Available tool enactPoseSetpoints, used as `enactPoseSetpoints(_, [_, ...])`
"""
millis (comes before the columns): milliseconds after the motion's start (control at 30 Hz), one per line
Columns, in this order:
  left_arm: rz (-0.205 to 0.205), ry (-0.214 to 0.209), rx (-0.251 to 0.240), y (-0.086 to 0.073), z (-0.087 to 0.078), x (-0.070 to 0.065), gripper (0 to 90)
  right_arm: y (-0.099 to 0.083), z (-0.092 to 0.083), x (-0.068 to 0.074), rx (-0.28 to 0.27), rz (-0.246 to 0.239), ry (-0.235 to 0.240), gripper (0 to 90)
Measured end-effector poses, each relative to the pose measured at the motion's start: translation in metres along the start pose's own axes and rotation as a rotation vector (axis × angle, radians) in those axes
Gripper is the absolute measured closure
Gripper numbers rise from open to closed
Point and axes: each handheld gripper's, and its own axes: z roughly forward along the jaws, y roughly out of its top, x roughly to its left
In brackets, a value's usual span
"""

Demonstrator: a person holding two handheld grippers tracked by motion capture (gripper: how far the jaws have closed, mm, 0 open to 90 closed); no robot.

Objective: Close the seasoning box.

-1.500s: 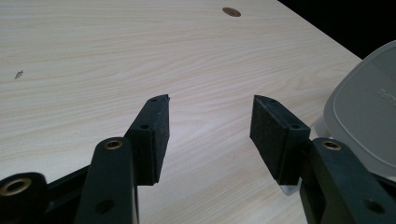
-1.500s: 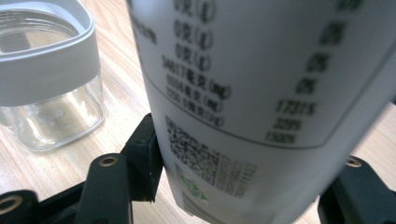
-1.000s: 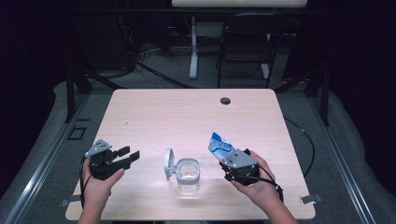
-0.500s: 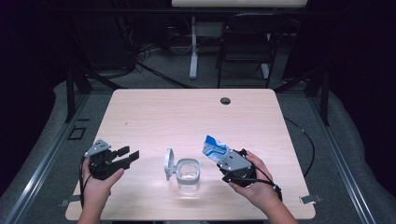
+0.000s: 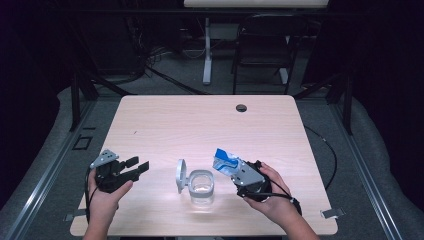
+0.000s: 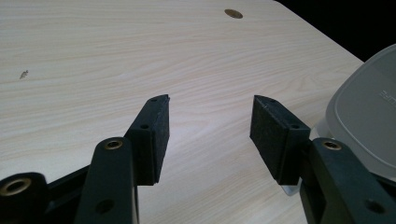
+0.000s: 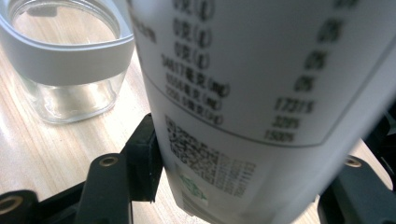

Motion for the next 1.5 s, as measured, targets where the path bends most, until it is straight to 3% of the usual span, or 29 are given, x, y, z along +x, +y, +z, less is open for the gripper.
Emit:
enactPoseSetpoints(900, [-0.007,0.003,0.001,-0.0009,-0.0002,0.0023,47.7,0.0026,0.0054,0.0031,0.033,-0.062,0.030,40.4])
enactPoseSetpoints(1200, [-0.008,0.005,0.000,-0.0011,-0.0002,0.0027,47.7,0.0040,0.0050,0.0043,0.079,-0.126,0.028,40.6])
enactPoseSetpoints(1500, [-0.012,0.005,-0.004,-0.0017,0.0003,0.0034,47.7,0.0041,0.0064,0.0067,0.084,-0.143,0.026,40.6])
